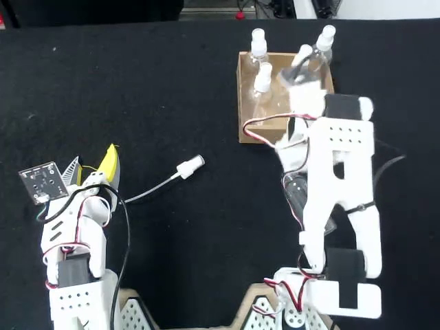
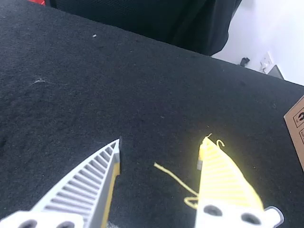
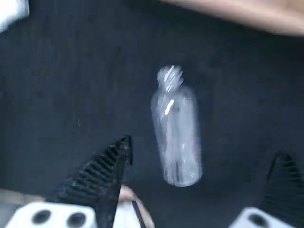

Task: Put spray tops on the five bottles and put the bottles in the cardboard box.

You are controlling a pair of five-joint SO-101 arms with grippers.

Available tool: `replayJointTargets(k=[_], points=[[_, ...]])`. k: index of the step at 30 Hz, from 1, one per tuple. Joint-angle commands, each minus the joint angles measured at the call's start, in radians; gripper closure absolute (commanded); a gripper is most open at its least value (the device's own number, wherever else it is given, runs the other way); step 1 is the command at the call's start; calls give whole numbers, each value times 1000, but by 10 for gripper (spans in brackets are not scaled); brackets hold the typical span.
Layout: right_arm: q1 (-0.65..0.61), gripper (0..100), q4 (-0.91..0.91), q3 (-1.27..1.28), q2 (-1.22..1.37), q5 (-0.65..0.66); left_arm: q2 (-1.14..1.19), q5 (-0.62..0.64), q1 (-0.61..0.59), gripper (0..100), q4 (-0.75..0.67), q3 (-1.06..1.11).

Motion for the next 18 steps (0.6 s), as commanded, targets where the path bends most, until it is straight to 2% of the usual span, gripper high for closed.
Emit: replayJointTargets(k=[1, 5, 12, 18], points=[[11, 582, -35, 116, 4, 152, -2, -12, 15, 744, 2, 22], [12, 582, -120, 185, 13, 203, -3, -12, 15, 744, 2, 22], [11, 582, -117, 222, 15, 265, -3, -12, 15, 744, -2, 22], [-15, 583, 69, 93, 145, 262, -3, -12, 15, 744, -6, 22]])
